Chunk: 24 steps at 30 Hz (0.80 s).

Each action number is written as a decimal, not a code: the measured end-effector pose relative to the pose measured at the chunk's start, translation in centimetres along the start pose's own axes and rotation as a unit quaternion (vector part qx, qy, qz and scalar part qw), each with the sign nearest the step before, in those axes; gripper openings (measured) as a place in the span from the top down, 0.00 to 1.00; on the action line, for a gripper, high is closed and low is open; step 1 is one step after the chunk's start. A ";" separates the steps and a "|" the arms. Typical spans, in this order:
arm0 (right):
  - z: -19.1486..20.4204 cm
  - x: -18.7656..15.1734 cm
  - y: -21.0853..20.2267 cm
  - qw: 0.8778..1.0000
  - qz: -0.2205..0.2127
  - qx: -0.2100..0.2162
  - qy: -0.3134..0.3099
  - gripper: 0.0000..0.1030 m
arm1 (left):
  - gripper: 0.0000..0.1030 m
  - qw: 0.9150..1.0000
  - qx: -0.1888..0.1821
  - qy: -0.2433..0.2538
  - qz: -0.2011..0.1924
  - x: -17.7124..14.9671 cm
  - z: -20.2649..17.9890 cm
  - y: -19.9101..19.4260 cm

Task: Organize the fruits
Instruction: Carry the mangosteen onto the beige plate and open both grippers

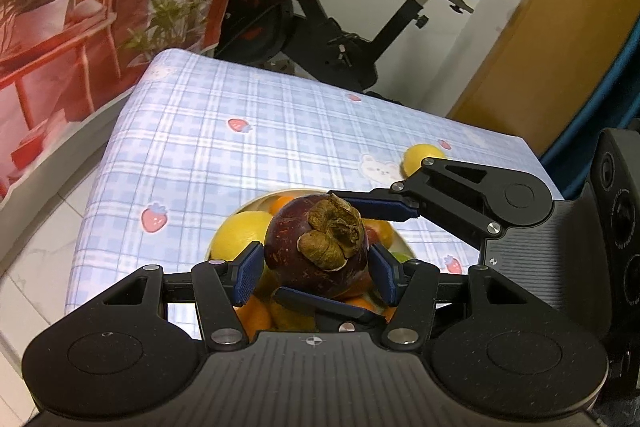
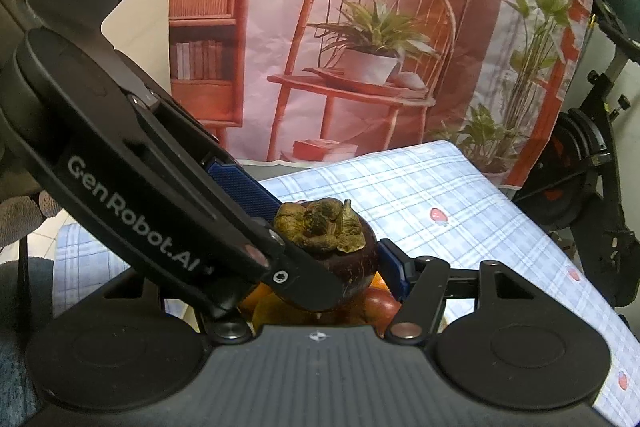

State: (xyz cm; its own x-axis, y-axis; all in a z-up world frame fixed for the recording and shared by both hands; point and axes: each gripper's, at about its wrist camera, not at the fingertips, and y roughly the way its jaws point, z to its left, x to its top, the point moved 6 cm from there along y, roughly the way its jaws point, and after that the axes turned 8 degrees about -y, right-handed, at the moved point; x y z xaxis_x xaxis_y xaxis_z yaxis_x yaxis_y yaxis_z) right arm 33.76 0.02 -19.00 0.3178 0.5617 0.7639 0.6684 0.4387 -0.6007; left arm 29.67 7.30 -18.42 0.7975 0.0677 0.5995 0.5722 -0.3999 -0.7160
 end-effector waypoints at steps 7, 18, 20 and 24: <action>-0.2 -0.7 1.2 1.000 0.013 0.005 0.006 0.37 | 0.41 1.000 -0.002 -0.009 -0.003 0.0 0.5 1.0; 0.3 -1.1 1.6 1.000 0.023 0.005 -0.006 0.30 | 0.39 1.000 0.005 -0.005 -0.011 0.1 0.3 1.3; 0.3 -1.1 1.5 1.000 0.023 0.004 -0.007 0.30 | 0.39 1.000 0.005 -0.006 -0.012 0.1 0.3 1.2; 0.3 -1.2 1.1 1.000 0.020 0.000 -0.008 0.26 | 0.38 1.000 0.006 -0.011 -0.022 0.3 0.3 0.6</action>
State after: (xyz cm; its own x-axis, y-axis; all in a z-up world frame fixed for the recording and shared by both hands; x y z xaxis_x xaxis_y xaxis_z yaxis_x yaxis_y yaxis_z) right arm 33.91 0.05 -20.61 0.3337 0.5894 0.7357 0.6551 0.4162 -0.6305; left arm 30.30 7.40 -18.78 0.7753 0.1051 0.6228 0.6091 -0.3853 -0.6932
